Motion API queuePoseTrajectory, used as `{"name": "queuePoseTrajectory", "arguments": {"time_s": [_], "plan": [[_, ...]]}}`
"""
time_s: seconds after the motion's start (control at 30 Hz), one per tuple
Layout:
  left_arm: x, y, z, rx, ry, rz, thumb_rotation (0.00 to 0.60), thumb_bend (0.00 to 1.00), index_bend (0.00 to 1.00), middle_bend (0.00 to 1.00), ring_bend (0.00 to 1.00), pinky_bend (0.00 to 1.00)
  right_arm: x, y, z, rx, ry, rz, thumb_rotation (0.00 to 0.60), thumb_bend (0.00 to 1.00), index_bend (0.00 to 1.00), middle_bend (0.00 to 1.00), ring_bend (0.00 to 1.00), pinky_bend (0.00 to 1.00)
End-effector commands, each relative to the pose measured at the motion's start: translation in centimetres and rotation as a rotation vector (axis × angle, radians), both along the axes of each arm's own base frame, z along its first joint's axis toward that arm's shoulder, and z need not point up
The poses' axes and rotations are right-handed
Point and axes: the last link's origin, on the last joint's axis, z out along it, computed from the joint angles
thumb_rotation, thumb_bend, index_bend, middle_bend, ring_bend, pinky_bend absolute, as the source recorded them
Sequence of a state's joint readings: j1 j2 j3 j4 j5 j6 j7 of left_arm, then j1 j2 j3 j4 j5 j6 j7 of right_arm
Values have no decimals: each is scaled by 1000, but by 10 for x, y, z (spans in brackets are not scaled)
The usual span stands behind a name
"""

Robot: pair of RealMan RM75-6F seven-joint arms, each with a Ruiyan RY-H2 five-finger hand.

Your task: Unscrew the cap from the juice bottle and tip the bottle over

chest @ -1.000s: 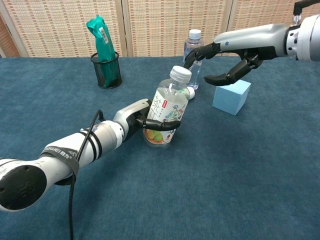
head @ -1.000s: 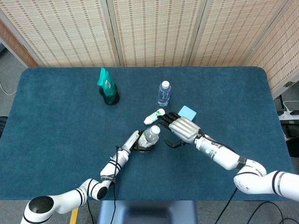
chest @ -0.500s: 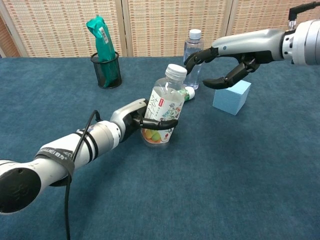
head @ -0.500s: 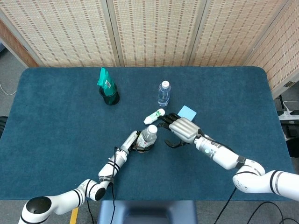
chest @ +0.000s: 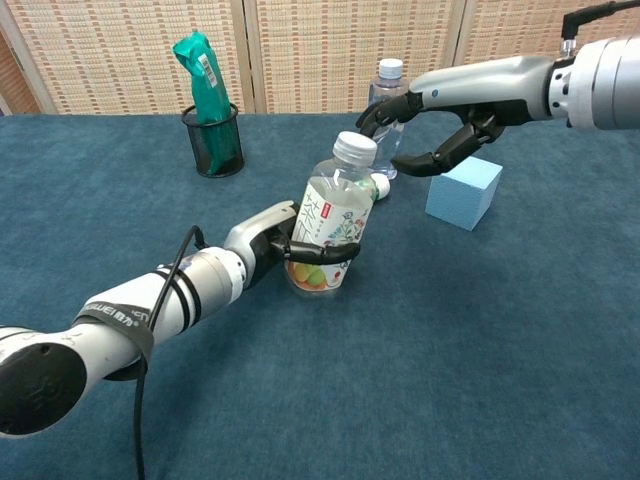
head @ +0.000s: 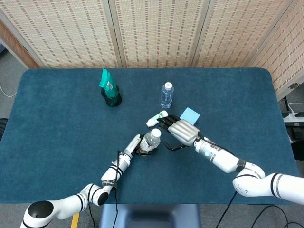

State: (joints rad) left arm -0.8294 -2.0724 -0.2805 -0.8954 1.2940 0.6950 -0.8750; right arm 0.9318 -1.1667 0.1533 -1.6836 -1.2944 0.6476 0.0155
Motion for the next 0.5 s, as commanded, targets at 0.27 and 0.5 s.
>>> {"name": "queuePoseTrajectory", "arguments": {"time_s": [0.27, 0.5], "plan": [[0, 1, -2, -38, 27, -12, 600, 996, 770, 875, 528, 351, 7, 2, -3, 10, -3, 22, 311, 449, 178, 0, 0, 0], [2, 0, -3, -64, 46, -29, 600, 1000, 780, 888, 541, 378, 13, 3, -5, 18, -3, 38, 311, 449, 178, 0, 0, 0]]}}
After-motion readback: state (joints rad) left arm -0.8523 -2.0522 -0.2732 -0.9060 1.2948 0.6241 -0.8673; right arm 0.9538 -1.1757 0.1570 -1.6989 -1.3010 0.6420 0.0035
